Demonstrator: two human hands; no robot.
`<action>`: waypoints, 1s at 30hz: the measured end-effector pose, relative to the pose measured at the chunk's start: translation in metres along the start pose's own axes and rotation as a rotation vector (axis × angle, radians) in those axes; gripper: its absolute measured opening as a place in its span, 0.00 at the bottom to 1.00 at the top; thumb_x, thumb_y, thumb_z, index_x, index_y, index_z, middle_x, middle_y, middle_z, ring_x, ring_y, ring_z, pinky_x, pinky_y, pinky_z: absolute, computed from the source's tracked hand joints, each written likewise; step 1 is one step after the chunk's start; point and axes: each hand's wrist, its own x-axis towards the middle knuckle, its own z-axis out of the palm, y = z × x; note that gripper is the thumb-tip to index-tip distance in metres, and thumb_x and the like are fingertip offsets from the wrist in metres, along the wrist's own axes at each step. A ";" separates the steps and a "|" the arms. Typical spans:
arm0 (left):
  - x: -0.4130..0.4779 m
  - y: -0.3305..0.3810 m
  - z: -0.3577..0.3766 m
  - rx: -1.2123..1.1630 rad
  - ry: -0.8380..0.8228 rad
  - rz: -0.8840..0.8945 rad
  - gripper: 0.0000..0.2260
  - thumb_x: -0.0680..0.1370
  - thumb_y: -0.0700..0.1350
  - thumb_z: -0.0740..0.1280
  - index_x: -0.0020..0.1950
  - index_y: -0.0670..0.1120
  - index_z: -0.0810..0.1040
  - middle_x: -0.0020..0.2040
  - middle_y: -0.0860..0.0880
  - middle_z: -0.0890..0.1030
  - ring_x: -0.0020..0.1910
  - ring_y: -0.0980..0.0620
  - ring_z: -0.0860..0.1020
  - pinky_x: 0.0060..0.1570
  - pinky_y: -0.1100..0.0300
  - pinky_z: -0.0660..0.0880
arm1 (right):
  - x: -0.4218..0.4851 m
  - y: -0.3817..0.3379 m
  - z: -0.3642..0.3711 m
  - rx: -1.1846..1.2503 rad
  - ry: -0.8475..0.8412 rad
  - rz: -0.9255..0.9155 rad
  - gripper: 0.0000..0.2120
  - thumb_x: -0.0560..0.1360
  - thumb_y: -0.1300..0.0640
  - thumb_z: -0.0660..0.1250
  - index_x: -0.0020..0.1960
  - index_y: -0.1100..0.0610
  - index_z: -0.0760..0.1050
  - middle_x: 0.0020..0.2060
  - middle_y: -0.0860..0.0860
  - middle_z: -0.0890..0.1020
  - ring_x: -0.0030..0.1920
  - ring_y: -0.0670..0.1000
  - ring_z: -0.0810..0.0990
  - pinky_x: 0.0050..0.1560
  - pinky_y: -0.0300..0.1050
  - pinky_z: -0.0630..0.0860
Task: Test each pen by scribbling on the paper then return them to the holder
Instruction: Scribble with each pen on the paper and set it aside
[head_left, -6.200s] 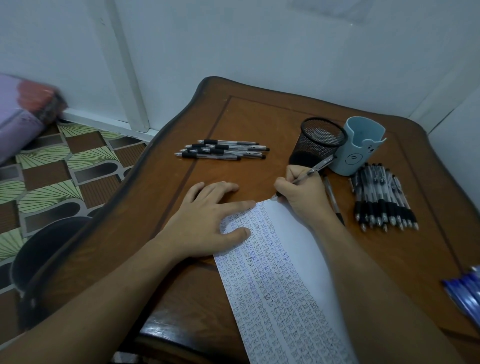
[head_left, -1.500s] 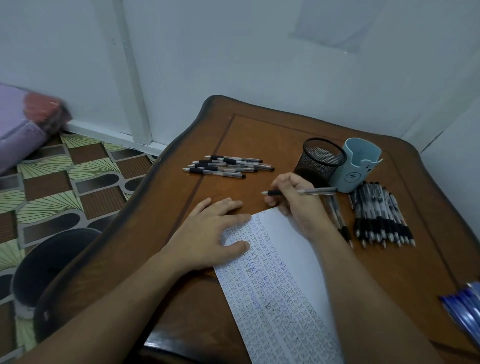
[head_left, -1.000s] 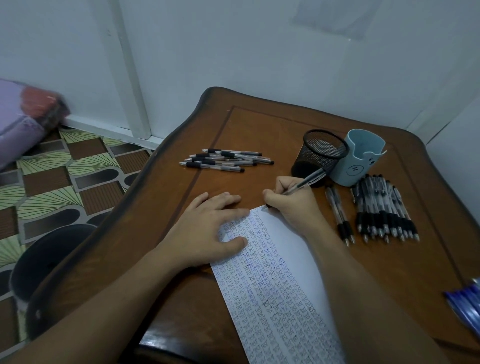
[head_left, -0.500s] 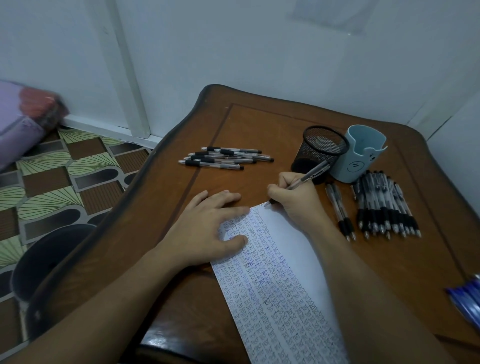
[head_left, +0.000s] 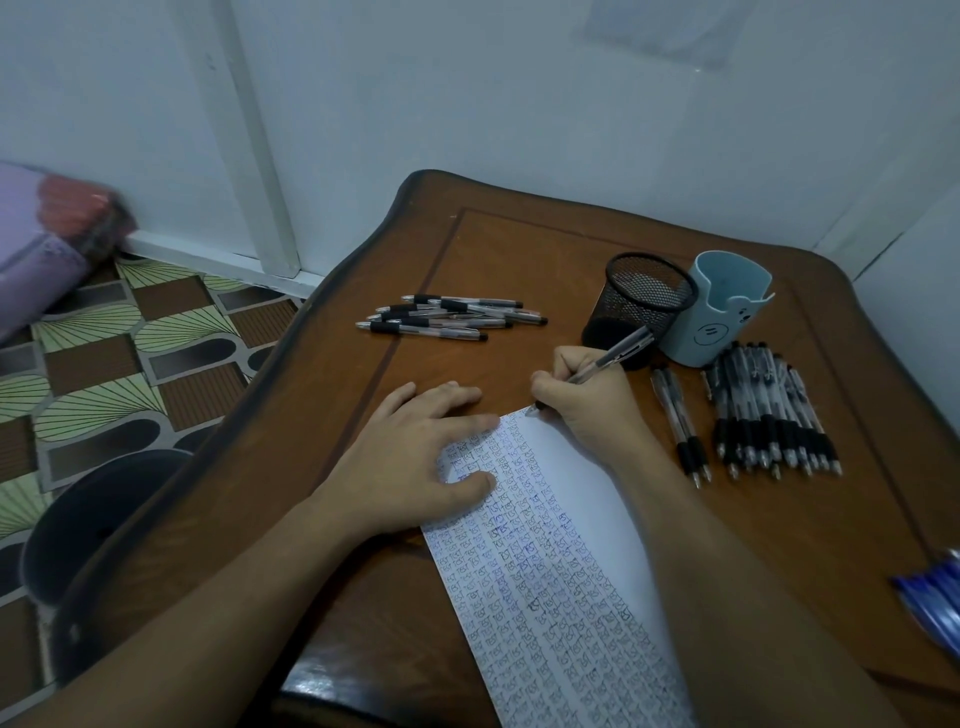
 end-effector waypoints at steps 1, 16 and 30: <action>0.000 0.000 0.000 0.001 -0.001 0.001 0.33 0.68 0.70 0.53 0.72 0.62 0.68 0.76 0.60 0.61 0.75 0.63 0.52 0.73 0.58 0.40 | 0.000 0.000 0.000 -0.015 -0.005 -0.007 0.21 0.75 0.69 0.68 0.29 0.56 0.63 0.25 0.50 0.65 0.27 0.46 0.71 0.30 0.40 0.74; 0.001 0.001 0.000 -0.004 -0.002 -0.003 0.33 0.68 0.70 0.53 0.71 0.62 0.68 0.76 0.60 0.61 0.76 0.62 0.52 0.73 0.58 0.40 | 0.002 0.002 0.000 -0.024 -0.001 -0.008 0.22 0.74 0.70 0.67 0.28 0.55 0.62 0.27 0.53 0.62 0.28 0.48 0.69 0.29 0.41 0.73; 0.001 0.000 0.000 0.009 -0.012 -0.004 0.33 0.68 0.70 0.53 0.72 0.63 0.68 0.76 0.60 0.60 0.76 0.62 0.52 0.73 0.58 0.40 | 0.000 -0.001 -0.001 -0.021 0.012 -0.008 0.23 0.74 0.71 0.67 0.27 0.54 0.62 0.24 0.49 0.64 0.25 0.44 0.69 0.27 0.38 0.72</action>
